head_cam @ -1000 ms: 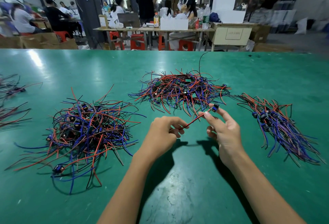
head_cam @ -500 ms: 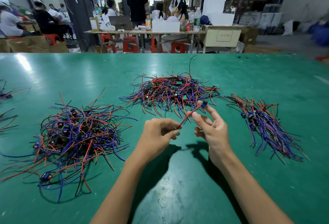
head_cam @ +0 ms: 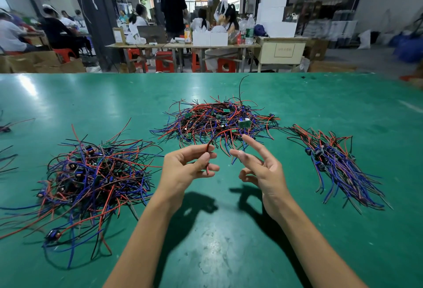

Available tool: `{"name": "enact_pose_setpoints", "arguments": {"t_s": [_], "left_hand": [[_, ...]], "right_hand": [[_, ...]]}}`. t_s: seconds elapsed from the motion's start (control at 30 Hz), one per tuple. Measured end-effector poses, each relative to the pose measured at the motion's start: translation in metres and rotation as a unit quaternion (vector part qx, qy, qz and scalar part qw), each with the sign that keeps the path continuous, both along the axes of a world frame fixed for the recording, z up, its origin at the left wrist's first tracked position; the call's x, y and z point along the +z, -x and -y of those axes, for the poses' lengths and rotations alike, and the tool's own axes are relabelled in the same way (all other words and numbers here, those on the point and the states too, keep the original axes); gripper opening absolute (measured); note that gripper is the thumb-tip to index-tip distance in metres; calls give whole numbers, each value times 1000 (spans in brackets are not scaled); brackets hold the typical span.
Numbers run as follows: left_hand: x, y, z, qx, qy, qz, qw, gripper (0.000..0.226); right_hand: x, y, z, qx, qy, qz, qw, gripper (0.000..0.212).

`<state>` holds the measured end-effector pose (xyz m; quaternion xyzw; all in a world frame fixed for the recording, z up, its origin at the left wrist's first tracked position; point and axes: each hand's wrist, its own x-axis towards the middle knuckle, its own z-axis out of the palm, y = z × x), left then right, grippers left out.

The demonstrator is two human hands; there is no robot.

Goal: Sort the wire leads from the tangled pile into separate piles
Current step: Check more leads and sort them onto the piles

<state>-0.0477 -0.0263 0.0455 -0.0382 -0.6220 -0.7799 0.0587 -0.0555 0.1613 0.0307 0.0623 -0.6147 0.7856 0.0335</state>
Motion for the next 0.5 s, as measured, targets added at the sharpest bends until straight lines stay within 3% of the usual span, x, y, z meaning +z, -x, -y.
{"name": "enact_pose_setpoints", "arguments": {"t_s": [0.13,0.23,0.3,0.4,0.47,0.5], "left_hand": [[5,5,5,20,-135,41,990,19],[13,12,21,51,-328,52,942,17],[16,13,40,75,-467,23,881,20],[12,10,68,59,-671,-29,739,27],[6,8,80,43,-745,-48,664,33],[4,8,83,46,-760,-48,647,35]], "right_hand": [[-1,1,-1,-1,-8,18,1000,40],[-3,3,-2,-1,-12,38,999,37],[-6,5,-2,0,-21,59,998,35],[-14,8,0,-13,-69,98,993,32],[-23,10,3,-26,-124,96,987,29],[-27,10,5,-35,-166,87,982,27]]}}
